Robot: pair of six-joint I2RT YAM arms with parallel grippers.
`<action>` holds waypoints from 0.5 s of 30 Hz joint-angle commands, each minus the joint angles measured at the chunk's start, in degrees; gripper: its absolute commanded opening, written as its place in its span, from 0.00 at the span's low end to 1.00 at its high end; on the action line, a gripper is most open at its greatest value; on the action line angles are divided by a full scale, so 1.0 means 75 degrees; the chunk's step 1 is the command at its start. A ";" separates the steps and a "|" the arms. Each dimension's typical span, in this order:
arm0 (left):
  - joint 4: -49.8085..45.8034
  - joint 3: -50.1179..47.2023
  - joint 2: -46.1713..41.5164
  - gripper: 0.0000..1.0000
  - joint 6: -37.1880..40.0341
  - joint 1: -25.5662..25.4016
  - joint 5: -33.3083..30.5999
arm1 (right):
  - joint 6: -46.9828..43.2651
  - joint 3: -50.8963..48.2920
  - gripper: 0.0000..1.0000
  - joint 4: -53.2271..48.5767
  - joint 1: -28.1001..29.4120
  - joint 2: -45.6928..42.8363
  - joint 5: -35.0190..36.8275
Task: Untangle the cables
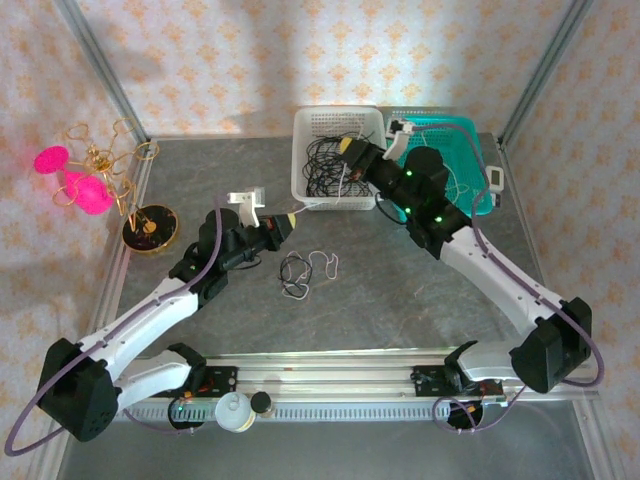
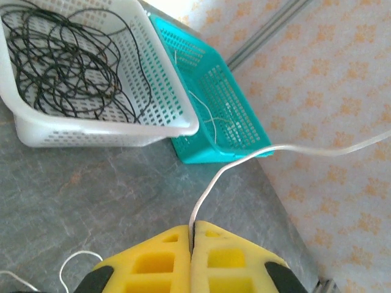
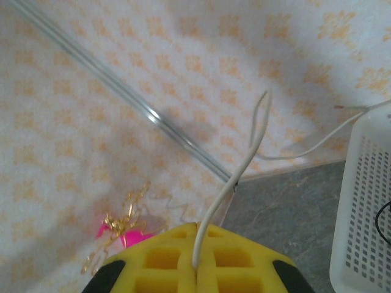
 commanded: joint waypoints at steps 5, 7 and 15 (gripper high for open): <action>0.1445 -0.0560 -0.0045 0.00 0.0227 -0.0402 0.1032 | 0.1629 -0.0544 0.00 0.2178 -0.0120 -0.0360 0.1212; 0.1776 -0.0660 0.0016 0.00 0.0166 -0.0528 0.1199 | 0.1935 -0.0713 0.00 0.2595 -0.0120 -0.0351 0.1566; 0.3270 -0.1221 -0.0028 0.00 -0.0321 -0.0757 0.1399 | 0.2158 -0.1408 0.00 0.3017 -0.0103 -0.0298 0.3116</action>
